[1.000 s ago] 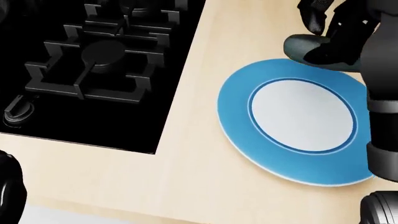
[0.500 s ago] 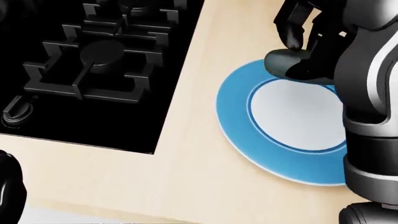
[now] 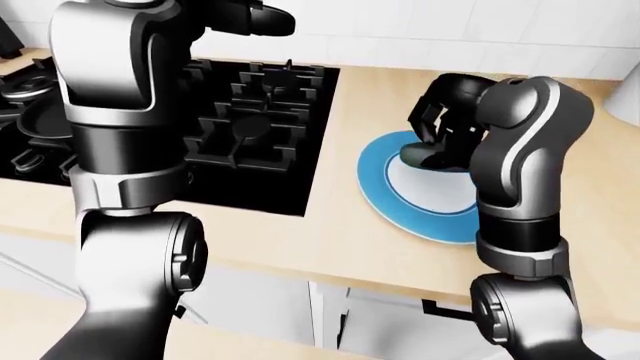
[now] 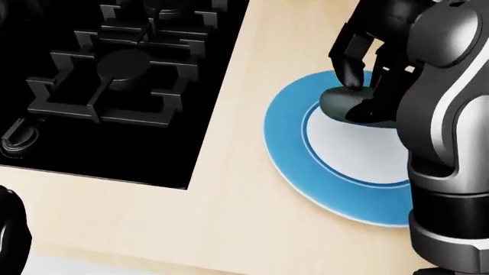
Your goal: Pick the zucchini from the pan and place it on the plate.
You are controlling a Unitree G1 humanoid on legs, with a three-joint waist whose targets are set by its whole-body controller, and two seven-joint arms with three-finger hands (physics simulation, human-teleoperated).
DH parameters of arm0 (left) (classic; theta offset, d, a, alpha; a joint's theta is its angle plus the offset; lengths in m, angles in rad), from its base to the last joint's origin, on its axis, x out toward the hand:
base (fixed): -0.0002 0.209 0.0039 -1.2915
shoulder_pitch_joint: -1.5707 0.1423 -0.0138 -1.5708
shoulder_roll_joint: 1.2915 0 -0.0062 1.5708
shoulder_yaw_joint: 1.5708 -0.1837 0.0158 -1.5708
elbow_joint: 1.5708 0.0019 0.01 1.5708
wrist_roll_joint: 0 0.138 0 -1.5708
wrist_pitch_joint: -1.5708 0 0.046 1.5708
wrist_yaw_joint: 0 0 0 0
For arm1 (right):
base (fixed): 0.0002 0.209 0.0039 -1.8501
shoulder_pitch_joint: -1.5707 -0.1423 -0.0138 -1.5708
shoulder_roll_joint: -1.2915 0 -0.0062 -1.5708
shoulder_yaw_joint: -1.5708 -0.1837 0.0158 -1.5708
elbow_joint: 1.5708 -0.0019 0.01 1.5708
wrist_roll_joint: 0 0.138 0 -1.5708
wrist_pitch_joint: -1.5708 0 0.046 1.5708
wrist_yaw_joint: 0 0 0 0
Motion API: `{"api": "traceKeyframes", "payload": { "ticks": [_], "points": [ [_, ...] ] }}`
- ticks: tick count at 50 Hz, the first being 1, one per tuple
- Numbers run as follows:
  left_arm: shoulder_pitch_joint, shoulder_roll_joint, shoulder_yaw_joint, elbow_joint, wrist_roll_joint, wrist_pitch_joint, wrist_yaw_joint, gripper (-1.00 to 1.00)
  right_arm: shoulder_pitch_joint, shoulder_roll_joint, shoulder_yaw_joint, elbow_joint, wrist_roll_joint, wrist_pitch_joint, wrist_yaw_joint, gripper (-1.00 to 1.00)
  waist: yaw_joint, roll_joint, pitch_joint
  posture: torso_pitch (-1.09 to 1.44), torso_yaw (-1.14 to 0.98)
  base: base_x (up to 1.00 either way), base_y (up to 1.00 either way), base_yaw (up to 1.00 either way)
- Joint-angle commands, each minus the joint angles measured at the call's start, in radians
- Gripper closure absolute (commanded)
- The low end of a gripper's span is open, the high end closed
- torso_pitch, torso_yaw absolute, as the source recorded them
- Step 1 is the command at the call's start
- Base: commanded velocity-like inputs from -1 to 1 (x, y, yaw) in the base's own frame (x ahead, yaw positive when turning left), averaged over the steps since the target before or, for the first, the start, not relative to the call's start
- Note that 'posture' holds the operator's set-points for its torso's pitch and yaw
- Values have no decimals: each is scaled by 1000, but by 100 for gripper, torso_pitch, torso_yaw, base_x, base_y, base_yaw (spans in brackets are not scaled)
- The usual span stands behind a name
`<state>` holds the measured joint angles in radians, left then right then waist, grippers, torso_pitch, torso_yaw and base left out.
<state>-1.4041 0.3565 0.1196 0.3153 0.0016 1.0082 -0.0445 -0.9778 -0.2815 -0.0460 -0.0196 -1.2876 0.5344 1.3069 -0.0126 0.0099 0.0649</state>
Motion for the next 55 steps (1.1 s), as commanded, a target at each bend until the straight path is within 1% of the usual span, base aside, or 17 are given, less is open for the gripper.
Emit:
{"api": "traceKeyframes", "payload": {
  "ticks": [1, 13, 18, 19, 20, 21, 31, 46, 50, 54, 55],
  "points": [
    [-40, 11, 6, -29, 3, -31, 2, -100, -29, -6, -7, -33, -7, -8, -22, 100, 0, -1, -34, 0, 0, 0, 0, 0],
    [-43, 14, 6, -22, 4, -36, 0, -100, 19, 5, -6, -27, -7, -18, -46, 100, 0, -1, -36, 0, 0, 0, 0, 0],
    [-41, 10, 6, -20, 5, -38, 3, -100, 18, 3, -8, -28, -7, -19, -49, 100, 1, -1, -36, 0, 0, 0, 0, 0],
    [-41, 10, 5, -21, 5, -38, 2, -100, 18, 2, -9, -29, -7, -20, -50, 91, 1, -1, -36, 0, 0, 0, 0, 0],
    [-42, 11, 6, -21, 5, -37, 2, -100, 19, 1, -9, -30, -8, -19, -48, 0, 1, -1, -36, 0, 0, 0, 0, 0],
    [-44, 11, 6, -23, 5, -35, 2, -100, 18, 1, -9, -30, -9, -18, -47, -100, 1, -1, -36, 0, 0, 0, 0, 0],
    [-39, 12, 7, -27, 4, -34, 1, -100, 15, 9, -4, -24, -15, -16, -46, -100, 0, -2, -36, 0, 0, 0, 0, 0],
    [-42, 13, 6, -31, 5, -27, 0, -100, -13, -1, -13, -13, -11, -3, -43, -100, 1, -2, -36, 0, 0, 0, 0, 0],
    [-44, 11, 4, -24, 7, -32, -1, -100, -35, -7, -16, -3, -7, 8, -42, -100, 1, -2, -36, 0, 0, 0, 0, 0],
    [-49, 12, 4, -21, 9, -31, -2, -100, -99, -6, -32, 14, 16, 56, -44, -100, 1, -2, -36, 0, 0, 0, 0, 0],
    [-49, 12, 4, -22, 9, -30, -3, -100, -121, 5, -45, 22, 35, 92, -40, -100, 1, -1, -36, 0, 0, 0, 0, 0]
  ]
}}
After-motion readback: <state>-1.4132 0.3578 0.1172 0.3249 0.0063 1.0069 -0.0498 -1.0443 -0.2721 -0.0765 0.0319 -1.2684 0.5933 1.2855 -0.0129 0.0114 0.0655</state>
